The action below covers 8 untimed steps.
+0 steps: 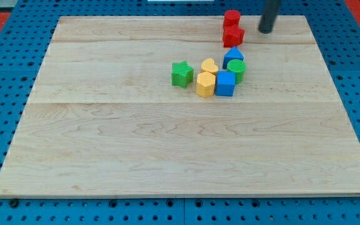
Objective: Move the red circle right a bit
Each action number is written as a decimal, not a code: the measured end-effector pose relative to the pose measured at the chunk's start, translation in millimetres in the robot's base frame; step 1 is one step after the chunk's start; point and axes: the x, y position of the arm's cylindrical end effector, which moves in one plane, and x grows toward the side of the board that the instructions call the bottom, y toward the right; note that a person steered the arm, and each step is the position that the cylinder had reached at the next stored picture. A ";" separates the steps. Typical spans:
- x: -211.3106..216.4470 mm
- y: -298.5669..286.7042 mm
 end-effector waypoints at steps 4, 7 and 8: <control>46.7 -113.3; -28.7 -9.4; -44.1 6.3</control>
